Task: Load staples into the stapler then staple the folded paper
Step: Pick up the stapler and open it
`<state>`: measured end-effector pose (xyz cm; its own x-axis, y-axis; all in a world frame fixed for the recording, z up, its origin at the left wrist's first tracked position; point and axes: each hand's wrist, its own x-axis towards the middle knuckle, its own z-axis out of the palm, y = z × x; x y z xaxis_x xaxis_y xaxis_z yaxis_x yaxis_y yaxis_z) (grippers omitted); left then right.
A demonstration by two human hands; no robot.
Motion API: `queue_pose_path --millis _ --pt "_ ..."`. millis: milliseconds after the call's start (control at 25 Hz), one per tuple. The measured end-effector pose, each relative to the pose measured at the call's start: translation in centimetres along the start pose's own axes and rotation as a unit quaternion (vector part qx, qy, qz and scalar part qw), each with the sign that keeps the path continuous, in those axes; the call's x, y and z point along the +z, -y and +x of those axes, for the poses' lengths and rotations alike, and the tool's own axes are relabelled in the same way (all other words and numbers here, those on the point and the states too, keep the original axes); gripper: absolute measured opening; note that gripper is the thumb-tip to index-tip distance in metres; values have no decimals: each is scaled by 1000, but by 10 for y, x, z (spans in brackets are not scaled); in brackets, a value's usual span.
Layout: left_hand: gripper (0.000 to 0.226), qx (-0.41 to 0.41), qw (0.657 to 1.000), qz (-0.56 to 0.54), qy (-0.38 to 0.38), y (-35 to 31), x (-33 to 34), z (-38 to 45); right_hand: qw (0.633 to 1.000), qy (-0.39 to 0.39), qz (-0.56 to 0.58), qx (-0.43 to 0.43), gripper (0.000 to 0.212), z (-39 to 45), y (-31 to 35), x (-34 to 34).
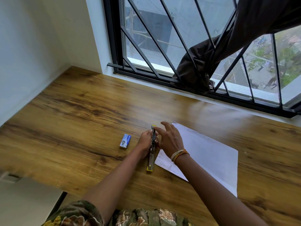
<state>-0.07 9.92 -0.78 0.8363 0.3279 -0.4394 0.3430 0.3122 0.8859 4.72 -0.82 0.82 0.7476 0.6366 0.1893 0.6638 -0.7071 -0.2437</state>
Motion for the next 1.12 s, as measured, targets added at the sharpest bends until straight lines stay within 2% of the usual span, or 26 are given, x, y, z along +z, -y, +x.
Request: queue_pose_path --millis 400,560,640,720,880,1120 --pt "38 1 1000 6 -6 0 1 -2 999 3 7 -44 43 -21 0 -5" --pt "35 -4 999 -31 12 -4 3 -6 987 -56 141 56 27 -8 -3 -10" --pt "36 -6 998 -57 31 -4 3 -7 985 -75 140 65 14 -1 -5 -13" --pt "40 -8 998 -54 44 -5 2 -8 993 -47 98 42 4 5 -6 -17" --pt "46 -1 998 -33 53 -7 1 -10 999 17 47 17 11 18 -1 -24" --pt "44 7 998 -15 60 -7 -1 -10 995 94 8 43 14 35 9 -30"
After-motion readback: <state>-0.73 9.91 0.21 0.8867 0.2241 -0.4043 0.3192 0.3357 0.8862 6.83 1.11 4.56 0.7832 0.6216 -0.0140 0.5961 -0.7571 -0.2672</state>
